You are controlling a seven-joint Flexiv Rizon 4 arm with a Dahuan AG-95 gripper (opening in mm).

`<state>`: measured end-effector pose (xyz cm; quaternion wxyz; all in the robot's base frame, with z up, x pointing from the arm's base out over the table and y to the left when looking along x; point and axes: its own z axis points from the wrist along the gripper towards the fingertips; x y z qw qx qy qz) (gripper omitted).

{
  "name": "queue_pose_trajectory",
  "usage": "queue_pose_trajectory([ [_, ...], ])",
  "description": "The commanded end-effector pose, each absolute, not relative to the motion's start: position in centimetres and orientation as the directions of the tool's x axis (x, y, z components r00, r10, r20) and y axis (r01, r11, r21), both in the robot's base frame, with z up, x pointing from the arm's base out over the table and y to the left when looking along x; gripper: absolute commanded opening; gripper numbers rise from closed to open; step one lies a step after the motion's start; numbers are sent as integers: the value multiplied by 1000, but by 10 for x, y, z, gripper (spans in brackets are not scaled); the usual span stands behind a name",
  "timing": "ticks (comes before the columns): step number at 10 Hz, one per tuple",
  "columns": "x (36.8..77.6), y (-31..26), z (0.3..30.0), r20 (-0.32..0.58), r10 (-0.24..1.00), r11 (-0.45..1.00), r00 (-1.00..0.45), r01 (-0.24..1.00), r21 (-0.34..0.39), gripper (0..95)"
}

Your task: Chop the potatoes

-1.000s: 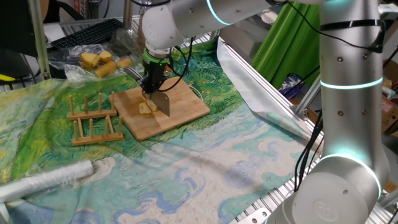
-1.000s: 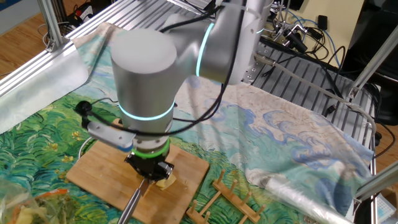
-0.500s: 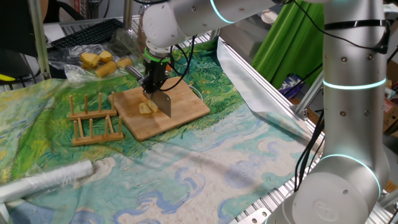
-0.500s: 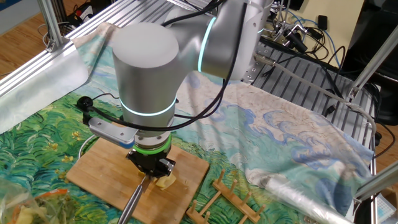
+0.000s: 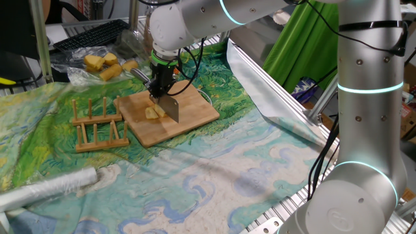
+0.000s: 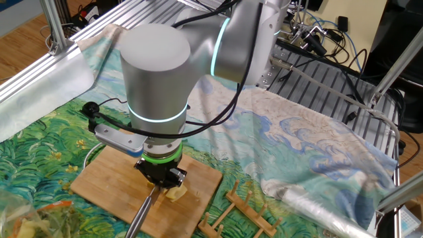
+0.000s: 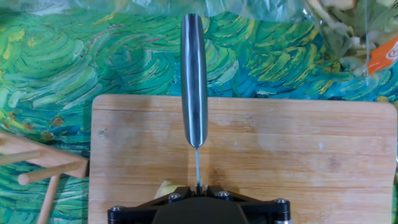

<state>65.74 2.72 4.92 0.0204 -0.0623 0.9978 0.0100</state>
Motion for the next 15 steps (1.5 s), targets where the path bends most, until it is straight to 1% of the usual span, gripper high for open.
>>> queue_pose_trajectory([
  [1,657,27,51,-43,-124,992,-991,-124,19,0],
  [9,656,26,53,-42,-132,991,-990,-133,20,0],
  [15,646,26,58,-45,-127,992,-991,-128,19,0],
])
